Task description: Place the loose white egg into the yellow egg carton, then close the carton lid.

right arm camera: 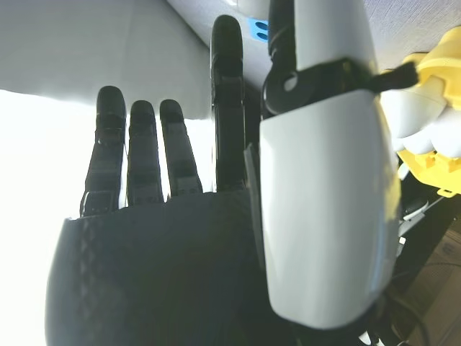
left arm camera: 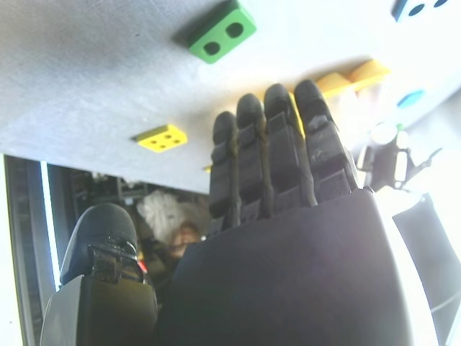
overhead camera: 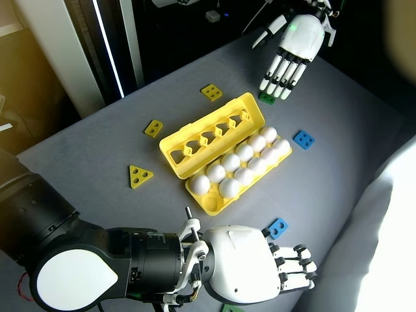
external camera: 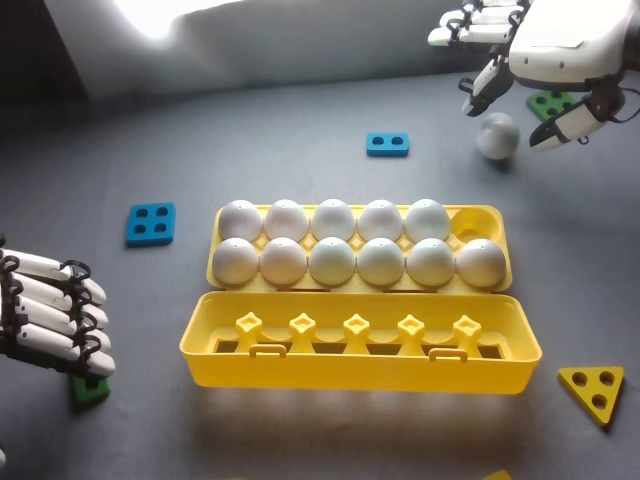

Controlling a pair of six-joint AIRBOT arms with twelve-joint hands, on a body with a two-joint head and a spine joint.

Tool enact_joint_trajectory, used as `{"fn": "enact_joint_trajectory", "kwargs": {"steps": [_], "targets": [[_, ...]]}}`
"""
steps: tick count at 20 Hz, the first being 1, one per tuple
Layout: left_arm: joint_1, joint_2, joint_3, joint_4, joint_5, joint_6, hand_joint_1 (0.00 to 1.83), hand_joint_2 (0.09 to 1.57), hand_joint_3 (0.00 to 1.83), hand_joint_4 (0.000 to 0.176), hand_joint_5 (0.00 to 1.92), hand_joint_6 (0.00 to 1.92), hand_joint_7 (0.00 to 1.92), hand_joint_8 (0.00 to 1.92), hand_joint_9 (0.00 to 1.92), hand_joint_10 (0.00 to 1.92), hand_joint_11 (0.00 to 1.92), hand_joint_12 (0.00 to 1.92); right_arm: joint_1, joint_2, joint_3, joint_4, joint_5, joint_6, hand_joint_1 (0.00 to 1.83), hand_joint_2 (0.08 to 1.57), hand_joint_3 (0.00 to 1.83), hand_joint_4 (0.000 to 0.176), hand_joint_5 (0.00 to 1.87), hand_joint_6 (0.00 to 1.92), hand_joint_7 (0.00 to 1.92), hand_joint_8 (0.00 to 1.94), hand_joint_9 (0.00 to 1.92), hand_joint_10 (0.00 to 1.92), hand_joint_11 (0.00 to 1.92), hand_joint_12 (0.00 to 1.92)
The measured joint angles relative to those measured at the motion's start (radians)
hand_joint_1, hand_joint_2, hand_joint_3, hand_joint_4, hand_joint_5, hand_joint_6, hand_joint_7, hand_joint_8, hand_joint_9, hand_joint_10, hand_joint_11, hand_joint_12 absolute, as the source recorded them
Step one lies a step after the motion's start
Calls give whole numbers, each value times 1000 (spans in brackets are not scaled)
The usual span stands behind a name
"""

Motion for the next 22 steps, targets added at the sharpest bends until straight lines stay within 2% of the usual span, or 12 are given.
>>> {"fn": "enact_joint_trajectory", "kwargs": {"steps": [3,8,9,12,16,19,21,22], "targets": [[0,0,0,-2,1,0,0,1184,1,0,301,4,297,4,237,2,0,376,-5,-2,0,8,1,-18,1075,886,4,125,826,4,0,0,0,0,0,497],[0,-2,-8,-3,4,5,0,1184,0,0,311,1,306,1,244,1,0,393,-19,-14,21,22,8,-27,1082,892,2,110,799,5,0,0,0,0,0,463],[0,-2,-8,-3,5,5,0,1184,0,0,313,2,310,3,246,2,0,391,-23,-15,25,23,6,-29,1081,889,1,121,815,8,0,0,0,0,0,443],[0,-2,-8,-3,5,8,0,1183,0,0,301,1,296,2,231,1,0,374,-23,-19,40,33,7,-30,1099,893,2,116,833,3,0,0,0,0,0,461],[2,-2,-10,-4,7,8,0,1182,0,0,306,2,306,3,240,3,0,390,-27,-25,40,37,9,-34,1060,889,0,123,834,1,0,0,0,0,0,399],[2,-2,-10,-3,7,8,0,1180,0,0,296,0,291,0,225,0,0,370,-36,-26,40,46,13,-53,1065,889,0,120,841,2,0,0,0,0,0,405],[2,-2,-10,-4,7,8,0,1182,0,0,312,5,307,4,238,3,0,392,-38,-26,40,49,13,-55,1076,903,5,104,857,6,0,0,0,0,0,400],[2,-2,-10,-4,7,8,0,1182,0,0,317,6,308,5,240,4,0,395,-38,-26,40,50,13,-56,1069,893,1,107,865,6,0,0,0,0,0,416]]}}
